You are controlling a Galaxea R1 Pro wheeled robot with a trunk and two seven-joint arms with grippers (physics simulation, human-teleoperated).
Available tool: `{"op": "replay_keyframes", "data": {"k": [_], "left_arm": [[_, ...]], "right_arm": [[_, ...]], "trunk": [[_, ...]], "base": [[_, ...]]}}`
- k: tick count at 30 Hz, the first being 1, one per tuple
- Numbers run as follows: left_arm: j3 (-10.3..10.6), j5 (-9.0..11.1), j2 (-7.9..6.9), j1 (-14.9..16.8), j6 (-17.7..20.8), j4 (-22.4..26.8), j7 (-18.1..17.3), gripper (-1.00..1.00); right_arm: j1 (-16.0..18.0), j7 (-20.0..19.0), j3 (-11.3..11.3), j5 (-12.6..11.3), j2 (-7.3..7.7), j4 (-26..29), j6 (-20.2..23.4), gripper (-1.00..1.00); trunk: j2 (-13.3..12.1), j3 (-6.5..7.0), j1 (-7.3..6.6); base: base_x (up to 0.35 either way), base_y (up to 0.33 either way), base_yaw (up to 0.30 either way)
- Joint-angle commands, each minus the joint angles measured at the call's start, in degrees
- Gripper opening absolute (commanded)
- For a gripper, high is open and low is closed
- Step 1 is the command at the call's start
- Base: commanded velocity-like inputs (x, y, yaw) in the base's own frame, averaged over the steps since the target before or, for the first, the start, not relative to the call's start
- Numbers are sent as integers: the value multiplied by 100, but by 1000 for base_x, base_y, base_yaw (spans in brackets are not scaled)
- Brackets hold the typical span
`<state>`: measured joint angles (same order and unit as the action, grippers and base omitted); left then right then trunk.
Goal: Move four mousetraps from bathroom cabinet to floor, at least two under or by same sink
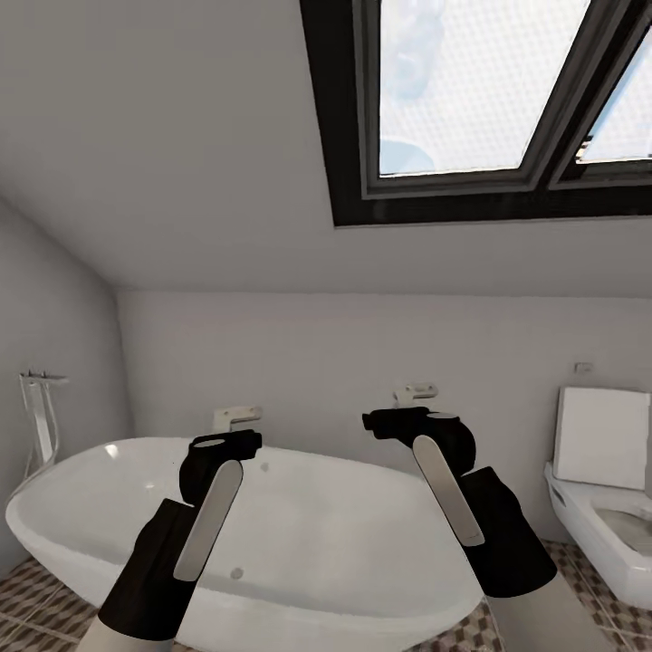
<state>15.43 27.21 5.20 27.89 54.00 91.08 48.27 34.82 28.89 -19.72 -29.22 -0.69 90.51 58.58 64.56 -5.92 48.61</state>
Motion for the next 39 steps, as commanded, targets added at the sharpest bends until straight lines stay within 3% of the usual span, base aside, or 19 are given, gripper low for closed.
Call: {"op": "replay_keyframes", "data": {"k": [1,9,39], "left_arm": [[4,56,-1,6,15,6,60,100],[4,56,-1,6,15,6,60,100],[4,56,-1,6,15,6,60,100]], "right_arm": [[7,61,-5,-55,-1,2,13,100],[7,62,-5,-54,-1,2,13,100],[7,56,-5,-57,-9,2,13,100]], "trunk": [[6,-9,1],[6,-9,1],[-1197,529,-658]], "base": [[0,0,-273],[0,0,-273],[0,0,-273]]}}
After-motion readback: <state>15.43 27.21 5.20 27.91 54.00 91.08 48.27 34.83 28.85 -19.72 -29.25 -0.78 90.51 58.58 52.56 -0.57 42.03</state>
